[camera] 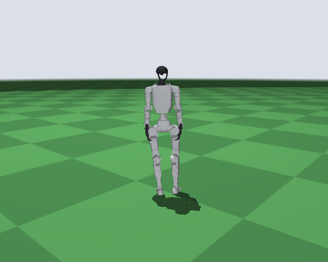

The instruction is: In place motions

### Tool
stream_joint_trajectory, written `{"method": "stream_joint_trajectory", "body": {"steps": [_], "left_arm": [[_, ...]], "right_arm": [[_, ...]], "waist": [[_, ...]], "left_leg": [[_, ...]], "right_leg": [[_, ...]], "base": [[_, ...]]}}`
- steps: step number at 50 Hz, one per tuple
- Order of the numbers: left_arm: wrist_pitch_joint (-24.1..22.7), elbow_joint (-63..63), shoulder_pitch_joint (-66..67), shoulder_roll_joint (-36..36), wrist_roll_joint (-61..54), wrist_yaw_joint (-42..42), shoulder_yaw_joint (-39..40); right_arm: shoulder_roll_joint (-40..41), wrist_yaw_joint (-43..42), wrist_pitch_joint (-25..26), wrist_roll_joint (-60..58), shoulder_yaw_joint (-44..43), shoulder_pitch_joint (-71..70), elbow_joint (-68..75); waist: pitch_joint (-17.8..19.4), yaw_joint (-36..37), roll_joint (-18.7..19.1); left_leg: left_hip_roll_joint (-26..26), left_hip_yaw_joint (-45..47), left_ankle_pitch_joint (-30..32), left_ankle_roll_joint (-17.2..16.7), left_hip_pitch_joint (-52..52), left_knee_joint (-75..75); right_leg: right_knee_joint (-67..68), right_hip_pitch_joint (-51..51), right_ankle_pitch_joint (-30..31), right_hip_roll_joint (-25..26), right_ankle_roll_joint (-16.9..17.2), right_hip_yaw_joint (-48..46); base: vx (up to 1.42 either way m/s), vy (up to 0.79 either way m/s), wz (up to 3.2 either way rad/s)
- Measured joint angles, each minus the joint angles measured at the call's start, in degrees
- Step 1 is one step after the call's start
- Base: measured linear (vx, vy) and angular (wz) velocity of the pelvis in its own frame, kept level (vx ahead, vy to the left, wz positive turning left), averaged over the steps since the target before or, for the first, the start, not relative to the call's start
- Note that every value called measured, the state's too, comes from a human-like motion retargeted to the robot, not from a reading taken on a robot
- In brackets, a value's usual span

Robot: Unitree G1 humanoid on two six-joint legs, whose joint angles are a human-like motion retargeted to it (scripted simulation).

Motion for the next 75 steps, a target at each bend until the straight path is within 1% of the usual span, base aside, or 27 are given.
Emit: {"method": "stream_joint_trajectory", "body": {"steps": [5,9,15,22,25,28,32,35,38,40,42,44,47,48,50,56,60,64,68,75], "left_arm": [[0.11,0.08,-1.2,0.05,-0.73,-0.15,-0.49],[-0.11,-0.11,-2.37,-0.27,-1.06,-0.23,-1.75],[-0.49,-1.79,-3.06,-0.98,-0.53,-1.64,-3.51],[-0.89,-0.98,-2.94,-0.66,0.16,-2.16,-4.42],[-0.88,0.13,-2.58,0.06,0.73,-2.35,-4.37],[-0.66,1.24,-2.09,0.9,1.27,-2.35,-4.38],[-0.15,1.81,-1.09,1.77,2.15,-2.09,-4.17],[-0.12,1.44,-0.35,2.4,2.25,-2.25,-4.09],[0.13,1.1,-0.23,3.06,2.48,-2.37,-4.11],[0.33,0.89,-0.35,3.44,2.75,-2.18,-3.81],[0.41,0.52,-0.53,3.68,2.7,-1.92,-3.16],[0.48,0.12,-0.93,4.02,2.23,-1.84,-2.62],[0.47,-0.27,-1.74,4.28,0.99,-1.78,-1.93],[0.51,-0.25,-2.17,4.39,0.53,-1.76,-1.87],[0.77,0.02,-3.4,4.66,-0.18,-1.66,-2.21],[0.51,-1.62,-7.88,2.93,-1.1,-2.03,-4.62],[-0.44,-5.66,-8.68,0.79,-1.0,-4.32,-5.38],[-2.02,-7.59,-8.25,-0.52,-0.72,-4.52,-6.15],[-1.79,-5.69,-7.55,-0.21,0.69,-4.39,-6.25],[-0.4,0.98,-4.86,0.56,1.41,-1.75,-3.61]], "right_arm": [[-0.88,1.86,0.07,0.69,-1.33,-0.6,-0.63],[-1.65,0.85,-0.01,1.65,-2.89,-0.5,-0.23],[-2.5,0.03,0.32,2.46,-3.99,-0.59,1.49],[-2.16,-0.82,0.2,2.64,-3.46,0.52,1.42],[-1.76,-1.61,0.26,2.45,-2.88,0.63,2.0],[-1.43,-2.44,0.36,2.2,-2.48,0.78,2.65],[-1.44,-2.78,0.37,1.84,-2.08,1.19,3.08],[-1.68,-2.66,0.55,1.55,-2.02,1.27,3.34],[-2.12,-3.31,0.67,1.43,-2.11,1.44,3.78],[-2.45,-3.82,0.78,1.42,-2.1,1.59,4.43],[-2.73,-4.12,0.98,1.53,-2.07,1.5,5.4],[-2.74,-4.27,1.26,1.76,-2.4,1.1,6.59],[-2.51,-4.41,1.54,2.14,-2.68,0.72,7.53],[-2.34,-4.35,1.54,2.25,-2.74,0.7,7.61],[-1.96,-4.16,1.46,2.41,-3.06,0.85,7.65],[-1.58,-4.32,1.25,3.03,-4.85,2.05,7.7],[-1.55,-4.36,1.79,2.43,-5.18,2.47,8.49],[-1.3,-4.95,2.62,1.83,-5.5,1.98,8.19],[-0.78,-5.62,3.25,0.11,-5.27,1.13,6.05],[-0.01,-5.09,1.92,0.3,-4.62,-0.4,2.39]], "waist": [[1.0,0.95,-0.4],[1.57,1.35,-0.24],[2.97,0.09,0.6],[5.14,-2.09,1.59],[5.76,-2.85,2.06],[6.1,-3.19,2.47],[5.9,-2.42,2.84],[5.47,-2.26,3.31],[4.73,-2.47,4.14],[3.93,-1.89,4.24],[2.75,0.09,3.35],[1.74,1.29,2.27],[1.18,1.22,0.47],[1.16,0.67,0.07],[1.14,-0.76,0.11],[1.67,-4.56,1.62],[0.09,-5.1,2.34],[-1.74,-5.31,3.52],[-3.26,-6.53,5.15],[-4.65,-9.25,8.39]], "left_leg": [[-0.75,-0.62,0.26,0.63,0.25,0.23],[-1.23,-0.6,0.47,1.21,0.2,0.05],[-1.5,0.49,0.6,1.92,0.5,-0.81],[-0.47,4.52,-0.03,2.12,1.02,-1.65],[0.75,7.61,-0.39,2.02,0.93,-2.0],[2.24,11.7,-1.01,1.79,0.93,-2.3],[4.35,19.32,-2.13,0.87,1.25,-2.73],[5.94,24.79,-3.01,-0.16,1.28,-2.85],[7.75,29.52,-3.73,-1.44,1.2,-2.72],[8.64,33.27,-4.2,-2.45,1.45,-2.61],[8.67,38.55,-4.79,-3.61,2.11,-2.54],[8.27,42.62,-5.07,-4.58,2.74,-2.73],[7.03,45.65,-5.62,-5.44,3.83,-2.46],[6.8,46.03,-5.75,-5.62,4.14,-2.22],[7.14,46.33,-5.78,-5.81,4.51,-1.69],[9.09,45.84,-5.27,-6.31,5.59,-0.19],[9.62,46.93,-5.01,-7.29,5.88,0.13],[10.35,48.95,-4.74,-8.5,5.76,0.45],[11.11,51.29,-4.49,-9.89,5.89,0.63],[12.81,55.87,-3.45,-11.77,7.35,1.58]], "right_leg": [[1.16,0.47,-0.61,-1.06,0.47,-0.66],[2.05,0.28,-0.84,-1.67,0.88,-0.73],[4.56,-1.35,-1.24,-1.87,1.01,0.27],[6.13,-3.71,-0.44,-0.31,-0.16,3.81],[6.84,-4.55,-2.16,-0.32,-1.47,1.73],[6.57,-4.21,-4.52,-1.68,-2.92,-4.65],[5.77,-3.03,-7.89,-3.55,-3.92,-14.56],[4.07,-0.03,-10.82,-4.53,-4.85,-28.32],[2.63,4.29,-13.26,-5.2,-3.23,-45.13],[1.95,6.8,-14.21,-5.4,-1.37,-53.94],[1.14,8.05,-13.95,-5.54,-0.04,-58.66],[-0.18,7.93,-10.75,-5.6,-0.34,-61.19],[-2.58,7.09,-1.67,-6.36,-0.27,-59.93],[-3.45,6.69,-0.61,-6.29,-0.21,-57.92],[-3.78,6.2,-0.88,-5.83,-0.41,-55.11],[-5.51,7.83,-1.39,-3.92,-0.04,-55.53],[-6.37,7.1,-1.96,-3.17,-0.04,-53.98],[-6.77,5.25,-2.48,-2.5,-0.17,-50.96],[-6.93,3.26,-3.21,-1.61,-0.4,-47.32],[-5.19,-0.08,-5.02,-0.61,-0.6,-39.23]], "base": [[0.01,0.0,0.08],[0.0,0.0,0.0],[0.0,0.01,-0.1],[-0.05,0.05,-0.63],[-0.09,0.08,-1.12],[-0.12,0.14,-1.39],[-0.14,0.18,-1.74],[-0.16,0.21,-1.7],[-0.18,0.29,-1.52],[-0.14,0.29,-1.75],[-0.15,0.29,-2.1],[-0.19,0.3,-1.84],[-0.22,0.25,-1.2],[-0.29,0.27,-0.66],[-0.27,0.26,-0.23],[-0.2,0.26,0.16],[-0.13,0.27,-0.24],[-0.17,0.26,-0.5],[-0.19,0.26,-0.68],[-0.18,0.25,-0.88]]}}
